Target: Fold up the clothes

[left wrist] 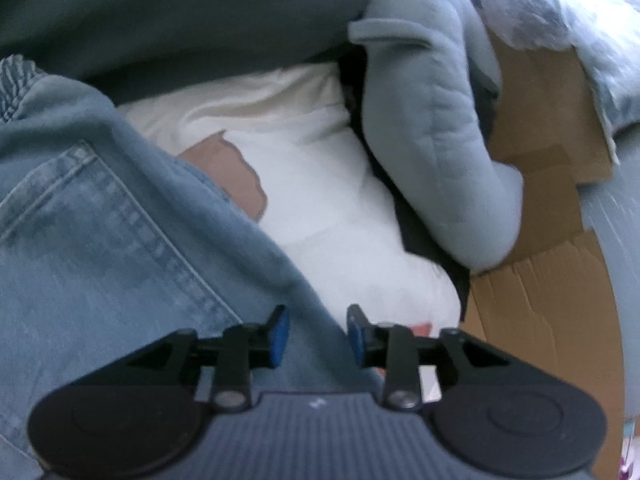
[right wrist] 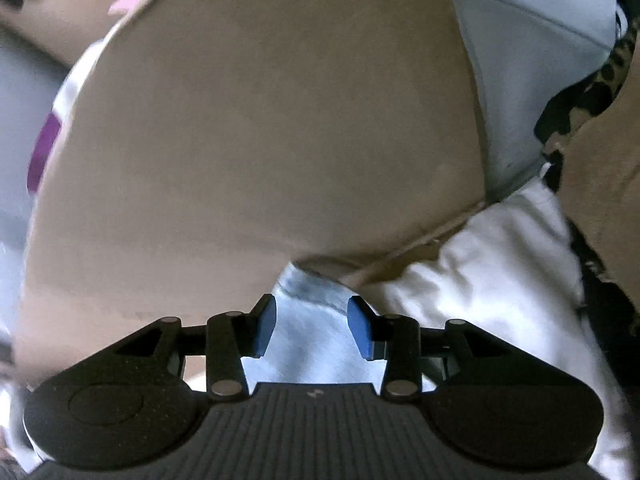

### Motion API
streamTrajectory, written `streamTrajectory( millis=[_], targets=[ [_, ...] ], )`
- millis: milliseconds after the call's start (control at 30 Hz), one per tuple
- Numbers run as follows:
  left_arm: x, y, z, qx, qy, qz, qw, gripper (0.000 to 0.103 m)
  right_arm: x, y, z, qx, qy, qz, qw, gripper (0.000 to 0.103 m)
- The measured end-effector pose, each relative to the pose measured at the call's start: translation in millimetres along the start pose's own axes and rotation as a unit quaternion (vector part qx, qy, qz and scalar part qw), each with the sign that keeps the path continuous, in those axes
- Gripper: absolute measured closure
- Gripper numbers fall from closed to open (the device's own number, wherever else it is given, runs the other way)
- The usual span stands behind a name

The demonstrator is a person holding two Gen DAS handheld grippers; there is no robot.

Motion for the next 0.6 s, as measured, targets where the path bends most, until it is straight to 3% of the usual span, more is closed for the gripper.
streamTrajectory(
  millis=[167, 267, 433, 600],
  targets=[
    [-12.6, -6.7, -3.7, -0.001, 0.049, 0.006, 0.9988, 0.061, -19.0, 0.6, -5.9, -0.032, -0.065, 0.023, 0.997, 0.057],
    [-18.2, -4.6, -1.8, 0.022, 0.090, 0.010, 0.9956, 0.061, -31.3, 5.0, -11.9, -0.054, -0.095, 0.033, 0.993, 0.057],
    [-21.7, 6.0, 6.0, 0.050, 0.118, 0.014, 0.9917, 0.061, -46.1, 11.1, -16.9, -0.122, -0.178, 0.044, 0.975, 0.057],
    [-17.6, 18.8, -3.9, 0.077, 0.157, 0.004, 0.9845, 0.054, -35.9, -4.1, -9.5, -0.143, -0.206, 0.012, 0.968, 0.057]
  ],
)
Point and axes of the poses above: each gripper's, at about its wrist camera, not at the fingertips, and y roughly the way its jaws point, z to its left, x to its top, the point moved 10 cm from there along y, roughly the way its jaws point, and after that the axes turned 9 degrees about -y, right-handed, at the moved point
